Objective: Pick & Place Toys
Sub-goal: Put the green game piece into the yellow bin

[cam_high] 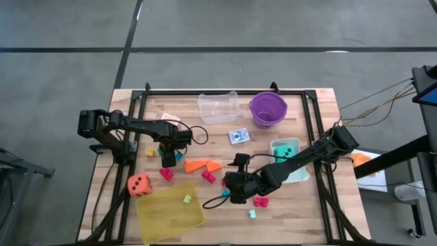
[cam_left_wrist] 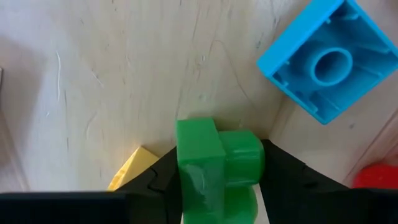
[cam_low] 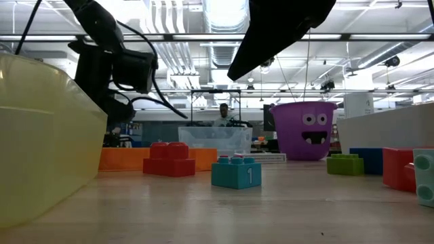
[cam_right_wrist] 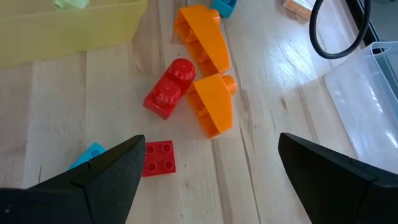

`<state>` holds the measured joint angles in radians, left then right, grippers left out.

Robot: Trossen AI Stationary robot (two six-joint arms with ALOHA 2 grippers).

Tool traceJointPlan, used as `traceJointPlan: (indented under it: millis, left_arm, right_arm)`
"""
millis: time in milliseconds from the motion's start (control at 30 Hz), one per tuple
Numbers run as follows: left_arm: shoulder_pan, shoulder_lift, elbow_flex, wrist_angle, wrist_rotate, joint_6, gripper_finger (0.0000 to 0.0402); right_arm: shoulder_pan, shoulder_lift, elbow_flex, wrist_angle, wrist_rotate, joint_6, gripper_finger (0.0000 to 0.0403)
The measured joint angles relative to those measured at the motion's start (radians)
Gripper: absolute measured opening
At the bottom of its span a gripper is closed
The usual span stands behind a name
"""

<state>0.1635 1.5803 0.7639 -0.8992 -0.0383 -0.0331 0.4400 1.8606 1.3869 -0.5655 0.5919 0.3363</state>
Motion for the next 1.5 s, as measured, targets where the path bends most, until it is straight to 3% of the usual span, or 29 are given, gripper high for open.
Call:
traceJointPlan:
  millis: [300, 367, 600, 800, 1300, 1500]
  left_arm:
    - [-0.002, -0.004, 0.068, -0.108, 0.002, -0.029, 0.0137]
    - [-0.005, -0.005, 0.096, -0.153, 0.006, -0.043, 0.0087]
    - [-0.025, -0.006, 0.169, -0.205, 0.058, -0.051, 0.0003]
    - [-0.025, -0.006, 0.172, -0.209, 0.015, -0.049, 0.0005]
    - [-0.044, -0.007, 0.173, -0.256, 0.024, -0.026, 0.001]
    - [-0.045, -0.008, 0.173, -0.272, 0.031, -0.027, 0.0067]
  right_arm:
    - [0.0, 0.0, 0.0, 0.002, -0.001, 0.0, 0.0363]
    - [0.0, 0.0, 0.0, 0.002, -0.001, 0.0, 0.0363]
    - [0.0, 0.0, 0.0, 0.002, -0.01, 0.004, 0.0363]
    - [0.0, 0.0, 0.0, 0.004, -0.024, 0.006, 0.0363]
    - [0.0, 0.0, 0.0, 0.007, -0.027, 0.005, 0.0363]
    - [0.0, 0.0, 0.0, 0.008, -0.046, 0.004, 0.0363]
